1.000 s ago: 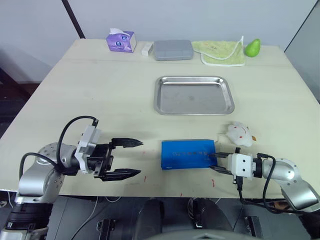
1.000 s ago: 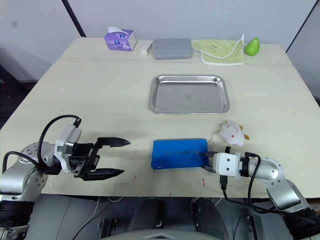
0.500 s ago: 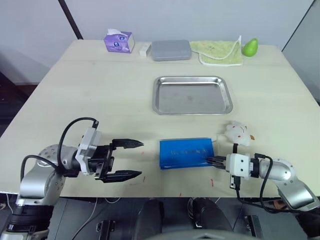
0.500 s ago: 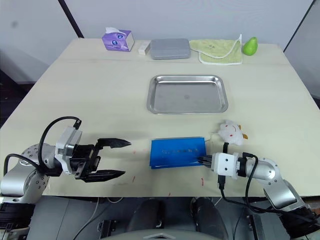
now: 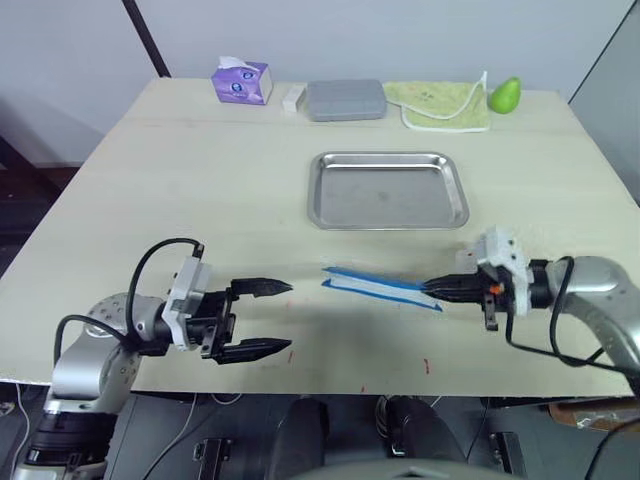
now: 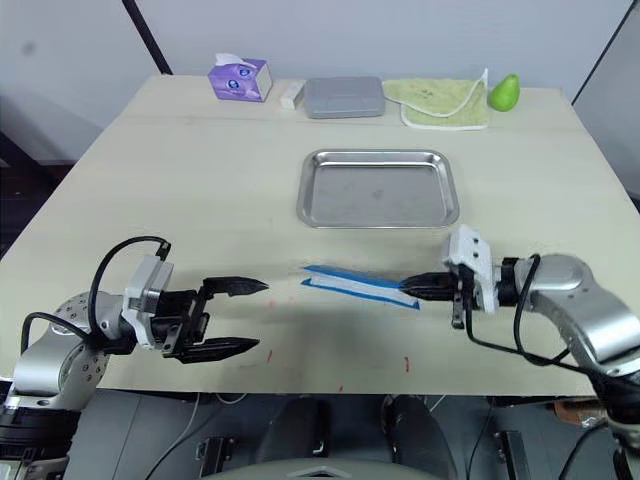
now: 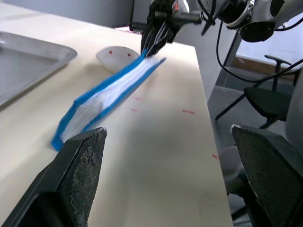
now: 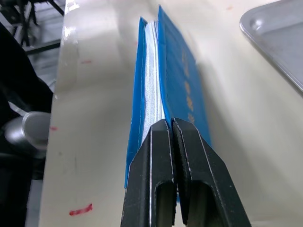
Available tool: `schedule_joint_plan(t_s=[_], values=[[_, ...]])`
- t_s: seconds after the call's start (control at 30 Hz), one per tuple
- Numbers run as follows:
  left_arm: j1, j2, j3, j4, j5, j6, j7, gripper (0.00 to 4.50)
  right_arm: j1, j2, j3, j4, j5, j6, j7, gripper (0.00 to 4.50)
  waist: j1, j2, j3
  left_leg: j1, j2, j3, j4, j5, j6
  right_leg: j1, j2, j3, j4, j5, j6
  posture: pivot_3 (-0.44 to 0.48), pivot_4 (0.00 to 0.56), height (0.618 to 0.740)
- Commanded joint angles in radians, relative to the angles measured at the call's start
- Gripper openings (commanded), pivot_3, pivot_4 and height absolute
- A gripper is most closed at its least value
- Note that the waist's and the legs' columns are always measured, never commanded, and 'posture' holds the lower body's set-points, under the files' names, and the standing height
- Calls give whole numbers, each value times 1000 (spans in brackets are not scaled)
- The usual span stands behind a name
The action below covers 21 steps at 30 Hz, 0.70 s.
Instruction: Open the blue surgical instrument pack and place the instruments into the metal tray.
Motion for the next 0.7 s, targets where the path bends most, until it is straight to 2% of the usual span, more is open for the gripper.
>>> schedule_joint_plan(t_s=[0.03, 0.23, 0.37, 0.5, 0.7], values=[[-18, -2, 25, 5, -11, -10, 10, 4500, -60, -11, 19, 67, -26, 0, 52, 79, 0, 0, 0, 0, 0, 0, 0, 0, 0, 0, 0, 0, 0, 0, 0, 0, 150, 738], [-70, -28, 25, 17, 14, -12, 94, 4500, -152, 17, 69, 270, -122, -87, 130, 79, 0, 0, 0, -1, 0, 0, 0, 0, 0, -1, 0, 0, 0, 0, 0, 0, 150, 738], [-168, -33, -16, 65, 49, 29, 152, 4500, -220, 52, 111, 407, -201, -181, 174, 79, 3, 0, 0, -1, 0, 0, 0, 0, 0, 0, 0, 0, 0, 0, 0, 0, 150, 738], [-271, -39, -44, 154, 66, 45, 143, 4500, -249, 82, 122, 463, -243, -230, 195, 79, 3, 0, 0, -1, 0, 0, 0, 0, 0, -1, 0, 0, 0, 0, 0, 0, 150, 738], [-421, -68, -120, 320, 113, 26, 55, 4500, -260, 104, 117, 483, -271, -260, 210, 79, 1, 0, 0, -1, 0, 0, 0, 0, 0, 0, 0, 0, 1, 0, 0, 0, 150, 738]])
